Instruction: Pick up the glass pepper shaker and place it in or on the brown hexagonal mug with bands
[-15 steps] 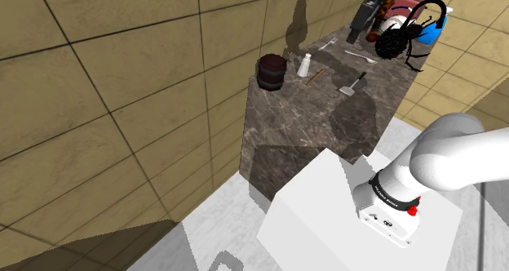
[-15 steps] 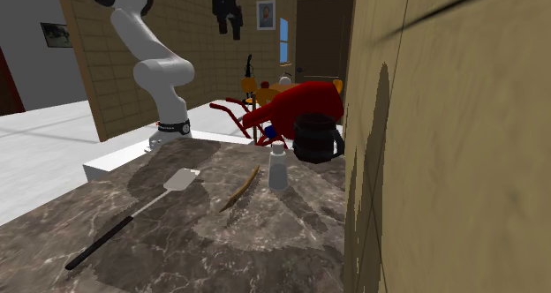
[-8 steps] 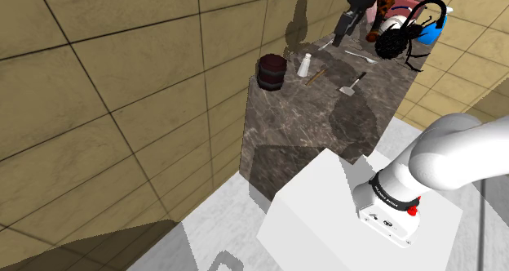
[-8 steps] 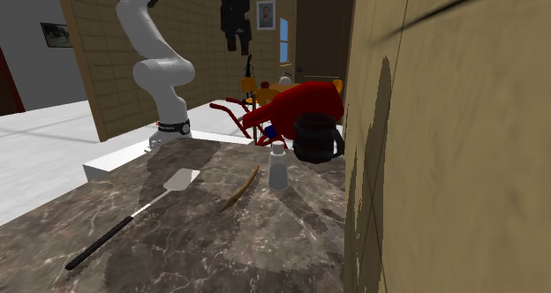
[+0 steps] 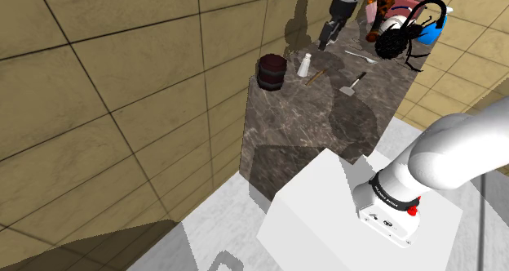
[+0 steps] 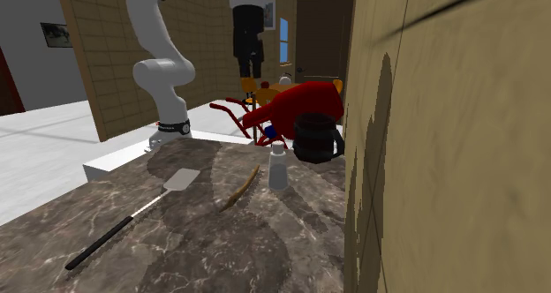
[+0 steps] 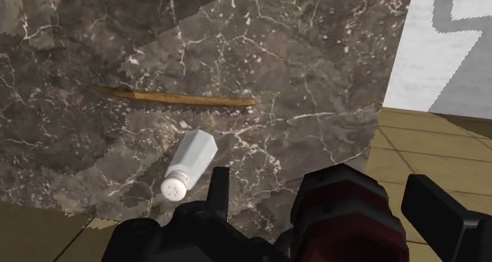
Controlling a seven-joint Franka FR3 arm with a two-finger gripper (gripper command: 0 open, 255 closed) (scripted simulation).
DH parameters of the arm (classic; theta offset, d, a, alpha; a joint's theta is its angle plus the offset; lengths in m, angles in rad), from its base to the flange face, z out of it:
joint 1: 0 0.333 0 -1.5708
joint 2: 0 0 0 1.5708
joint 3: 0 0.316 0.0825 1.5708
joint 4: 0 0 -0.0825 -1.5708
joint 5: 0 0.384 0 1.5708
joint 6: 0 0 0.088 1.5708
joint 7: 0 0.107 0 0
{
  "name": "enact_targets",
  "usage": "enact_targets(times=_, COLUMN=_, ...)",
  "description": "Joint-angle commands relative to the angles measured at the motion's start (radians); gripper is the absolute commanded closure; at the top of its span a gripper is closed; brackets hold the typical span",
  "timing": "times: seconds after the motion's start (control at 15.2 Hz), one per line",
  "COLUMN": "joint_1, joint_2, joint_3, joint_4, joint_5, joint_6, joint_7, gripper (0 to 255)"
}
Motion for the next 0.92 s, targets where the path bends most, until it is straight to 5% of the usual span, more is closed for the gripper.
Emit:
enact_targets(times=0.0, joint_1=-0.002, joint_2=0.067, joint_3=-0.019, joint_4=0.021, joint_5=0.01, joint_6=0.047, joint_7=-0.023, gripper=0)
enact_targets(times=0.86, joint_1=-0.066, joint_2=0.555, joint_3=-0.08, joint_4=0.345, joint_5=0.172, joint_6=0.195, joint_7=-0.215, gripper=0)
